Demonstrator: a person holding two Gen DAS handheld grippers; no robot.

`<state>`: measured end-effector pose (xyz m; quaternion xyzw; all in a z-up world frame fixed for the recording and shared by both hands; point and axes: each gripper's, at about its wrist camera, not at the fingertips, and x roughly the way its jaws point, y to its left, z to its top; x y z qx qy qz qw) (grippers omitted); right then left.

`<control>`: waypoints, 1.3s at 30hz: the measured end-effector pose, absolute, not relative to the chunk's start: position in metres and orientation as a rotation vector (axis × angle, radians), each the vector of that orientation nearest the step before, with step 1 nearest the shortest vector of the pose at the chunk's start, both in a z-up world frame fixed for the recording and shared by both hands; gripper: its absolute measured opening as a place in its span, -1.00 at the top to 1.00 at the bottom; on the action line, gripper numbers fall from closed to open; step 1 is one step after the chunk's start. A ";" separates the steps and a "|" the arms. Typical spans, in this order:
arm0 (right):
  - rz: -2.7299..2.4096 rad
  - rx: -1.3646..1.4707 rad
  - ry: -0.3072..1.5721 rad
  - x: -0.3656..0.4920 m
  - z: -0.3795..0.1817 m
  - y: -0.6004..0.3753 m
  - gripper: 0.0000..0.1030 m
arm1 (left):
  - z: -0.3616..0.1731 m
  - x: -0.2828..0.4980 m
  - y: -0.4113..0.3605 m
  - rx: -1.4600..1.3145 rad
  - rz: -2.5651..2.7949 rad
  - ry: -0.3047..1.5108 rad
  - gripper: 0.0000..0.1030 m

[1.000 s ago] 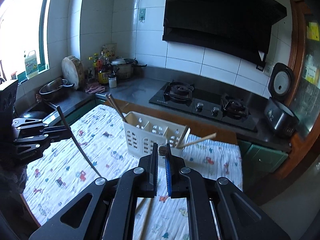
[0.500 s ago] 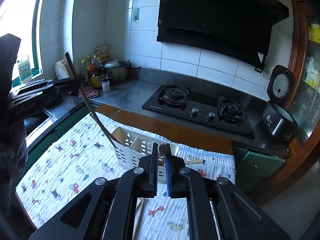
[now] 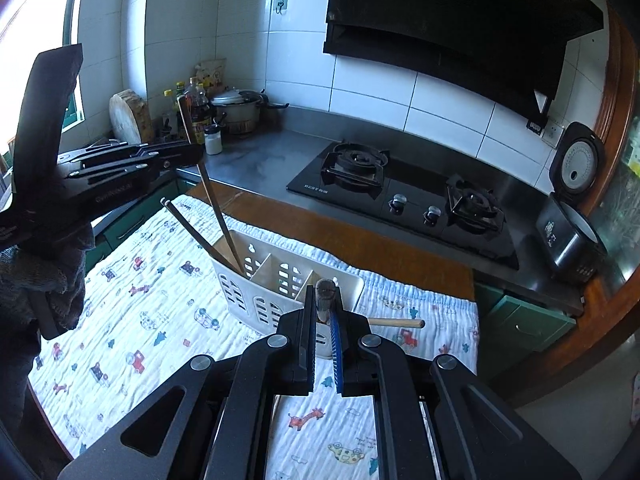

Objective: Organize utensils
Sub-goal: 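Lift the left tool's chopstick toward the holder while the right tool carries its chopstick there, then lower both chopsticks into the white holder and open both tools, then pull both tools back from the holder toward the loose chopsticks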

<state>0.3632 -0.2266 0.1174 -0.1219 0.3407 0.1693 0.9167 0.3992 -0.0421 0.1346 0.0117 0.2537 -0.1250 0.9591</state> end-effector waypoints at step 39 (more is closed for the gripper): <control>0.270 -0.176 0.508 0.290 0.121 -0.253 -0.52 | 0.129 0.298 -0.026 0.024 -0.253 0.437 -0.62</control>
